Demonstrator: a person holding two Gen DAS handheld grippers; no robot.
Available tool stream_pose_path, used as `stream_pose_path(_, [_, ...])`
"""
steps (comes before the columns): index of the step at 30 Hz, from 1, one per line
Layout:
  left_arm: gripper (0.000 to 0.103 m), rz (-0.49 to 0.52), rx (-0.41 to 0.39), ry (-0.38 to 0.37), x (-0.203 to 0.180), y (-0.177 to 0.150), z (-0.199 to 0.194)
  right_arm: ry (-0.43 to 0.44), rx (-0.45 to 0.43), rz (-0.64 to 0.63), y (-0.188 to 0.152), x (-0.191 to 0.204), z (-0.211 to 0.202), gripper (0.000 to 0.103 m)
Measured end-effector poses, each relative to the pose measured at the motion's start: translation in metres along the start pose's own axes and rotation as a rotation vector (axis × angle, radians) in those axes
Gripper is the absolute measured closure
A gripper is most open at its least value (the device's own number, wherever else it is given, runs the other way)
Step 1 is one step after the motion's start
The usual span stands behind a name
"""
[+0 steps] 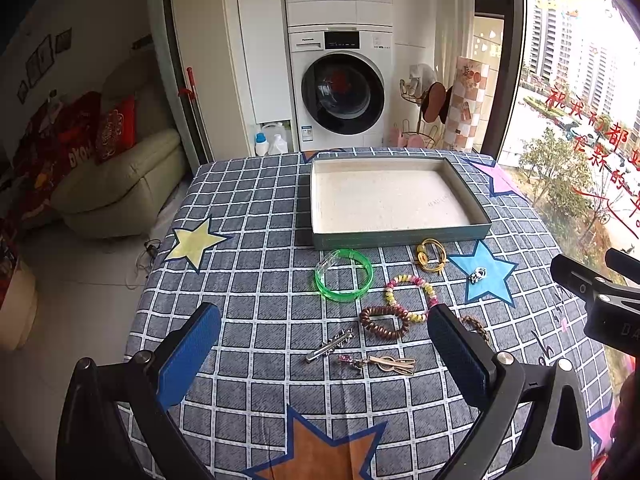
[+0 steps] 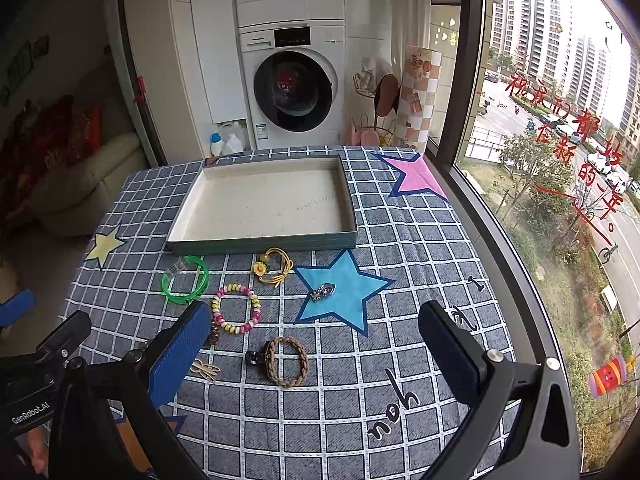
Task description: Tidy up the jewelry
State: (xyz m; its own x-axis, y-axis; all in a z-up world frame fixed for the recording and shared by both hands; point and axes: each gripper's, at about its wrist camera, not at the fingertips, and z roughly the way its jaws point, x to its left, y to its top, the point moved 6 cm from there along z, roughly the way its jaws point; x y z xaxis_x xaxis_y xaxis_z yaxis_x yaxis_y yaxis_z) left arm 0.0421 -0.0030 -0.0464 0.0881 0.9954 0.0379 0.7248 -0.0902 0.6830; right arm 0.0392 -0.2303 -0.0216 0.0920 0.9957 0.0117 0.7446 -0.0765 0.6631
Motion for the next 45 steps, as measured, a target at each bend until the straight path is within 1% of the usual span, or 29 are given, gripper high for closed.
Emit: stream_pose_path(45, [0.0, 0.0, 0.004, -0.001, -0.0018, -0.0031, -0.001, 0.002, -0.006, 0.002, 0.0016, 0.001, -0.0015, 0.0])
